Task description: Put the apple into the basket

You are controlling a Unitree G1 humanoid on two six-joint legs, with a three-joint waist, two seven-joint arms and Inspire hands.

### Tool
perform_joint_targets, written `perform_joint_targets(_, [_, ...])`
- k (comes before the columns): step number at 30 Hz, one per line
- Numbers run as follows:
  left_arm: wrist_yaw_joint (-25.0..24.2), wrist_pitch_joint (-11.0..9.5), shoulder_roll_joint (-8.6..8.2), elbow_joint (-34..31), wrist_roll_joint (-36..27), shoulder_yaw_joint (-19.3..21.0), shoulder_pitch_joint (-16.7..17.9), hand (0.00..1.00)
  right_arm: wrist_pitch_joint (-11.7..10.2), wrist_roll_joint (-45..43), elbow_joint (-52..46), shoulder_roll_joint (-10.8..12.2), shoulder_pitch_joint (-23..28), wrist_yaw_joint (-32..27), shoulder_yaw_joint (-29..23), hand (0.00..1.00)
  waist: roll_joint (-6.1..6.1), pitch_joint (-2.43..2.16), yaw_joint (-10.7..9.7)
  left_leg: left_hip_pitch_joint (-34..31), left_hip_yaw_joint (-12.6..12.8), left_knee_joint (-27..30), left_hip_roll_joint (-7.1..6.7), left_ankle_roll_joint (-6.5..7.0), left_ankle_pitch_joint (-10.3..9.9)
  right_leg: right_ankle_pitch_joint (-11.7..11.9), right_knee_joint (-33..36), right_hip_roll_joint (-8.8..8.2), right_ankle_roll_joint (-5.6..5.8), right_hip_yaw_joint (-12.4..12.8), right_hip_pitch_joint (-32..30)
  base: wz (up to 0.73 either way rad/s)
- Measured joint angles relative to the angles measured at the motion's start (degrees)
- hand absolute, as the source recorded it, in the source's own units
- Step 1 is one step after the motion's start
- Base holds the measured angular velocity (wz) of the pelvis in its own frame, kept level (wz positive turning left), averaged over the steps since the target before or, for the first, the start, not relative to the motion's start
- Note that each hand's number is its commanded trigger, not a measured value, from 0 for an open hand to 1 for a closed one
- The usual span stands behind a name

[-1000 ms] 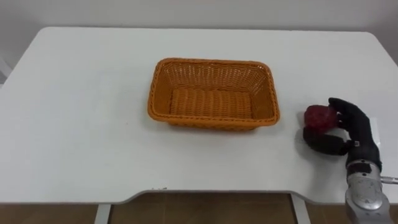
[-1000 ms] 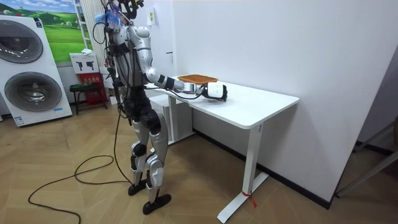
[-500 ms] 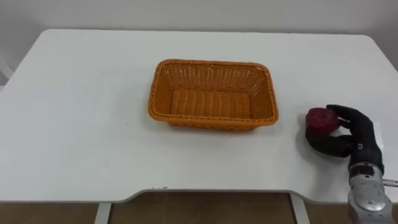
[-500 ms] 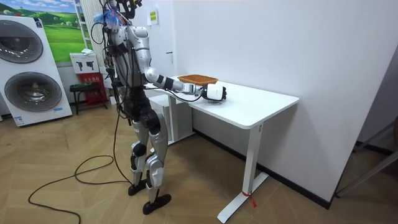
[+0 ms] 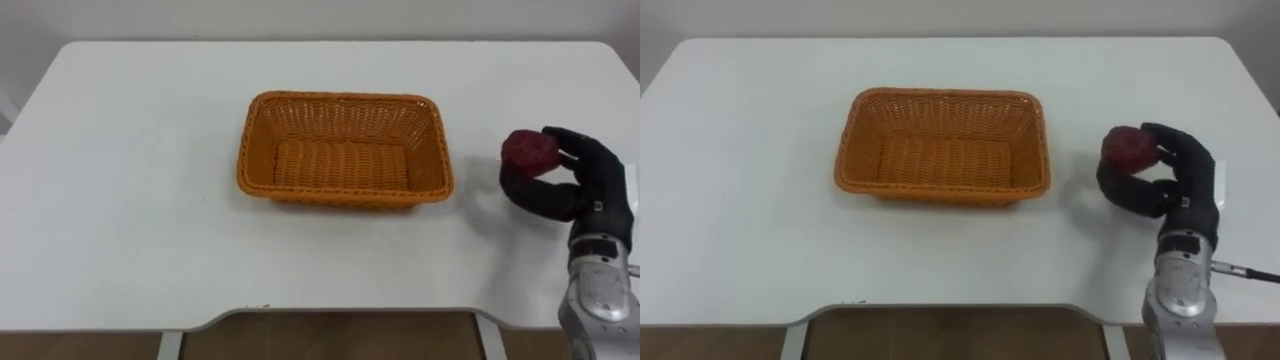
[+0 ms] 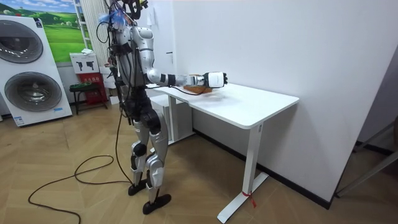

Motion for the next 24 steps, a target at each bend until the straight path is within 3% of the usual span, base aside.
perform_joint_targets(7, [0.1,-0.3,-0.01,0.3,0.1,-0.2,0.3,0.00,0.0,-2.3,-8.4,-0.2,0.1,1.7,1.5,1.00,-0.01,-0.08,0.6,-0.1,-0.1,0.1,0.02,0.00,0.0,0.0,0.0,0.00,0.00,-0.1,0.1,0.00])
perform_joint_targets(15, [0.1,-0.3,-0.06,0.7,0.0,-1.3,-0.2,0.00,0.0,-9.7,-11.7,-0.2,0.1,5.1,7.7,1.00,0.15,0.06,1.0,0.0,-0.1,0.2,0.10,-0.01,0.0,0.1,0.0,0.05,-0.03,-0.2,0.5,0.00])
perform_joint_targets(17, [0.1,-0.3,0.08,0.9,-0.1,-2.1,-0.2,0.00,0.0,-11.1,-11.7,-0.4,0.1,6.1,9.1,0.58,0.12,0.09,1.0,-0.1,-0.1,0.2,0.09,-0.01,0.0,0.1,0.0,0.06,-0.02,-0.2,0.5,0.00])
perform_joint_targets(18, [0.1,-0.3,0.34,1.2,-0.2,-3.4,-0.9,0.00,0.0,-11.2,-11.7,-0.5,0.1,6.8,10.1,0.53,0.12,0.09,1.1,-0.2,-0.1,0.2,0.09,-0.01,0.0,0.1,0.0,0.06,-0.02,-0.3,0.4,0.00])
perform_joint_targets(19, [0.1,-0.3,0.39,1.2,-0.2,-3.6,-1.1,0.00,0.0,-11.3,-11.7,-0.7,0.1,7.1,10.7,0.01,0.12,0.09,1.2,-0.3,-0.1,0.2,0.09,-0.01,0.0,0.1,0.1,0.06,-0.02,-0.3,0.3,0.00])
perform_joint_targets(24, [0.0,0.2,0.50,1.3,-0.1,-5.7,-3.1,0.00,1.0,-11.7,-11.7,-1.0,-0.5,10.7,12.9,0.00,0.11,0.10,2.3,-0.9,-0.1,0.3,0.10,-0.01,0.0,0.2,0.0,0.07,-0.05,-0.3,-0.4,0.00])
